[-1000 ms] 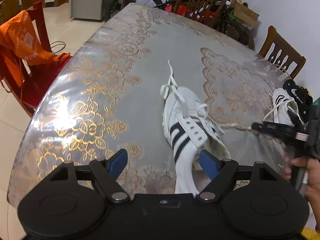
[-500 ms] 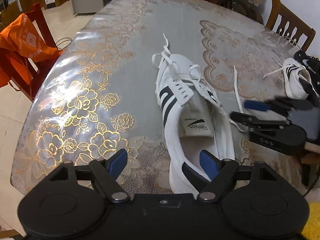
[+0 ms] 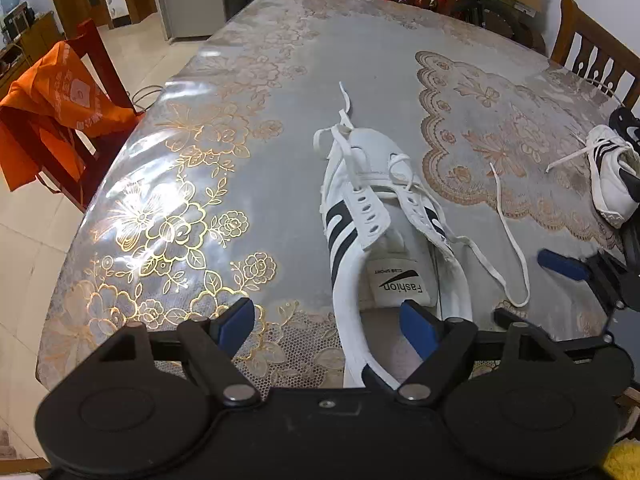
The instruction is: Lace up shoes with both hands
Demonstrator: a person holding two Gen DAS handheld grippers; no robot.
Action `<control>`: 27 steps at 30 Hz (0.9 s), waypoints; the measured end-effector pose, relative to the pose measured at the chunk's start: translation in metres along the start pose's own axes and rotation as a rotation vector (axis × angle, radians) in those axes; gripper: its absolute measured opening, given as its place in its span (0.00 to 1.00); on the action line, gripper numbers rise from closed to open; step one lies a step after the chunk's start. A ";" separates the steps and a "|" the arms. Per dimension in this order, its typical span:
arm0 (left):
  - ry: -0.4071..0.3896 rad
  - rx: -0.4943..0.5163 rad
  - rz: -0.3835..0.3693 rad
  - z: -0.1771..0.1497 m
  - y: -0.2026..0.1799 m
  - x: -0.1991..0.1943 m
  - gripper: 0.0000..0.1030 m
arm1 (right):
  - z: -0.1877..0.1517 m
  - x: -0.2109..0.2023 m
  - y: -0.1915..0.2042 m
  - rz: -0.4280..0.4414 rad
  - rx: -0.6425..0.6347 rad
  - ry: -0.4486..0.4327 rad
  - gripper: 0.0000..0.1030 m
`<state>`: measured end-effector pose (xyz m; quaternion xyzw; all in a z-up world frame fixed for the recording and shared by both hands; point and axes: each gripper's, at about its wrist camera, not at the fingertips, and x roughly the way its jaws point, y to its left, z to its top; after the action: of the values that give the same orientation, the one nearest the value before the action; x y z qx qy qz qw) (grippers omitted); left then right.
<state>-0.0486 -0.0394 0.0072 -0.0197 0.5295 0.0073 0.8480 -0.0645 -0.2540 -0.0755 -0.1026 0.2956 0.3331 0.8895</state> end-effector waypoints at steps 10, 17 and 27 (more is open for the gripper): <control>0.013 -0.004 -0.009 -0.001 -0.006 0.005 0.76 | 0.010 0.011 0.009 0.060 -0.049 0.028 1.00; 0.001 -0.043 -0.009 0.001 -0.003 0.002 0.76 | 0.010 0.011 0.015 0.059 -0.045 0.028 1.00; 0.005 -0.057 0.049 -0.004 0.000 -0.002 0.77 | 0.010 0.013 0.012 0.061 -0.047 0.028 1.00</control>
<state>-0.0529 -0.0395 0.0077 -0.0309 0.5314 0.0434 0.8454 -0.0594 -0.2342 -0.0753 -0.1189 0.3032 0.3655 0.8720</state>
